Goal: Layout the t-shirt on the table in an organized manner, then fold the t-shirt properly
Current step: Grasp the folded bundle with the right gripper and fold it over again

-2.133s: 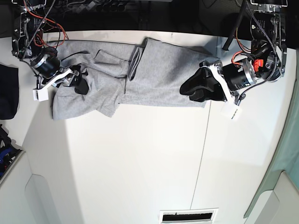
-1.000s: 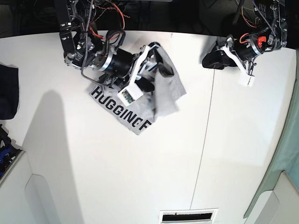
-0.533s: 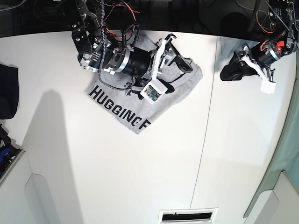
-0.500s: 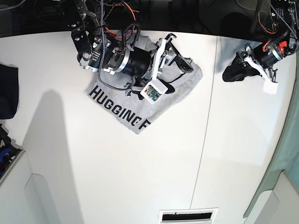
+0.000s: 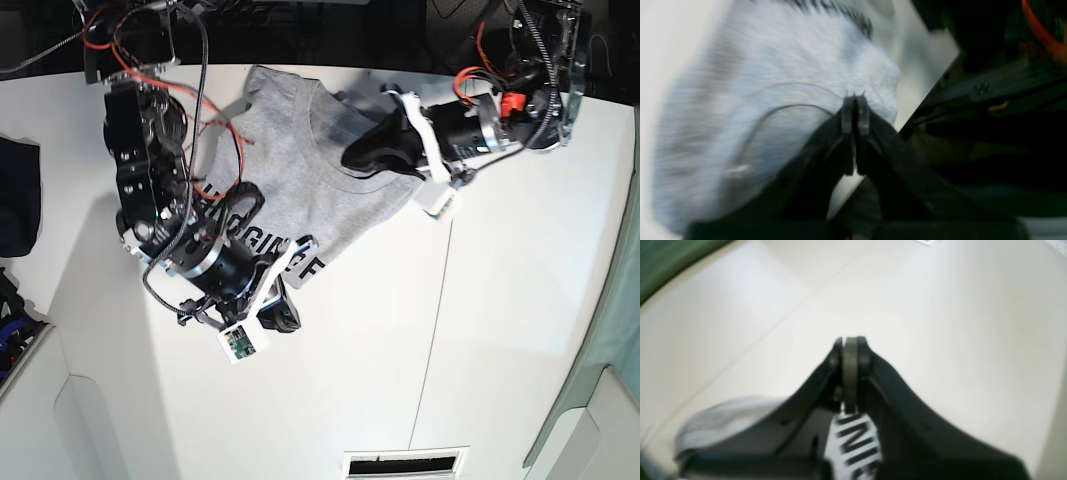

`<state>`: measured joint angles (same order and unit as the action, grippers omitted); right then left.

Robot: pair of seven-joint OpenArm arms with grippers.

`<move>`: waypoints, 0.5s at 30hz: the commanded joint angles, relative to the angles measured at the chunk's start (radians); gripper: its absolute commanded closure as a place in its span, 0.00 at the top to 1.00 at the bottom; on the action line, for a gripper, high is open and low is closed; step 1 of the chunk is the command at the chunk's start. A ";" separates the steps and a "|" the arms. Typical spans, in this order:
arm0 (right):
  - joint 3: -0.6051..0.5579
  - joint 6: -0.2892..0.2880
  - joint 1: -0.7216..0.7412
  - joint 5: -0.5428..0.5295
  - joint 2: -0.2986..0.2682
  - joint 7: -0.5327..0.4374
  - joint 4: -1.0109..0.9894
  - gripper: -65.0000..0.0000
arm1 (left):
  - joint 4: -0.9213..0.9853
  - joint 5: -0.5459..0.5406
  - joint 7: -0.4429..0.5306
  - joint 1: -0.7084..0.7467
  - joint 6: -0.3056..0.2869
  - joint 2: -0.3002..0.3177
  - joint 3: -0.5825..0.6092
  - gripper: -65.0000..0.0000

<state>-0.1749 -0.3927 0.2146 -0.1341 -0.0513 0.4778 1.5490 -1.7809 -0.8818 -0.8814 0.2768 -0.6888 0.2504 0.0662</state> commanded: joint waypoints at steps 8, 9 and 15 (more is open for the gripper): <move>-0.089 -0.179 0.217 -0.014 0.007 -0.100 -0.480 0.00 | 0.195 0.136 0.093 -0.024 -0.009 -0.067 0.085 0.00; -0.099 -0.179 0.217 -0.015 0.002 -0.100 -0.497 0.00 | 0.230 0.158 0.091 -0.034 -0.009 -0.066 0.071 0.00; -0.104 -0.180 0.152 -0.100 -0.086 -0.069 -0.451 0.00 | 0.415 0.231 0.093 -0.171 -0.009 -0.063 -0.039 0.00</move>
<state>-0.2836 -0.5686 0.3454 -0.2283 -0.1326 0.4206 1.0798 -1.3518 -0.6556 -0.8074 0.1257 -0.7094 0.1795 0.0345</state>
